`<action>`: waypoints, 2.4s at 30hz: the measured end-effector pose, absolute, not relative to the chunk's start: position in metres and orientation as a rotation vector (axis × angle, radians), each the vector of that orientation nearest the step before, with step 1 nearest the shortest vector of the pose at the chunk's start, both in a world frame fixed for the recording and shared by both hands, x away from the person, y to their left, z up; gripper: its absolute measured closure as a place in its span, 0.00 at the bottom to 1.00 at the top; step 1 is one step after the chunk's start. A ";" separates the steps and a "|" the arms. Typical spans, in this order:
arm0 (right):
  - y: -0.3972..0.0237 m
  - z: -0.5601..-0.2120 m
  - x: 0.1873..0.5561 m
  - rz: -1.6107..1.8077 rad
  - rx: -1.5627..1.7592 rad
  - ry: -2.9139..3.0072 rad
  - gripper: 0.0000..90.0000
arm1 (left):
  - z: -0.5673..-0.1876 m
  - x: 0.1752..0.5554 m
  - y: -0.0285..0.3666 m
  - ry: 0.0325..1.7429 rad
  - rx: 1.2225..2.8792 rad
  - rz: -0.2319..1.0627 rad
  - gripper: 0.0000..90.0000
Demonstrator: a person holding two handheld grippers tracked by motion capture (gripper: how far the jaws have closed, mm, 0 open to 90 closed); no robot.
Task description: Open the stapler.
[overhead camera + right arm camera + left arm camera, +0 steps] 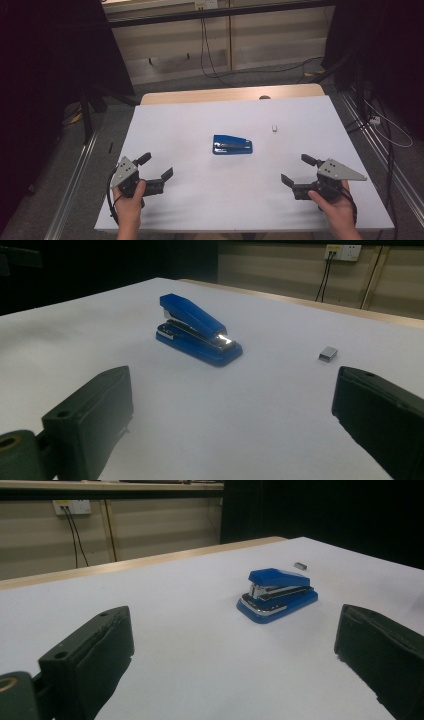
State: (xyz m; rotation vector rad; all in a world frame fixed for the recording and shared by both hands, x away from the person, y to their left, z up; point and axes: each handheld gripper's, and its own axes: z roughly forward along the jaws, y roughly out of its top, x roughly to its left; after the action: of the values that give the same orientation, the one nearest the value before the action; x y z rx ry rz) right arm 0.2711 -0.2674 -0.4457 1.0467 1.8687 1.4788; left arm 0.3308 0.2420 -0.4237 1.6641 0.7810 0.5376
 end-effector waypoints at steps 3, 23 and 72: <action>-0.266 -0.446 0.272 1.468 1.041 1.877 0.03 | -0.424 0.331 0.241 0.776 1.668 0.532 0.03; -0.268 -0.447 0.287 1.417 1.057 1.863 0.03 | -0.424 0.362 0.214 0.751 1.668 0.503 0.03; -0.242 -0.444 0.335 1.399 1.059 1.869 0.05 | -0.449 0.437 0.137 0.700 1.844 0.315 0.37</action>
State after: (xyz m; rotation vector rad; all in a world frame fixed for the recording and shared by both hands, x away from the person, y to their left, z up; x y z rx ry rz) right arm 0.3350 -0.2416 -0.4441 1.0594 1.8691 1.3989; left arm 0.4369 0.1366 -0.4494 1.8437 0.6996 0.3150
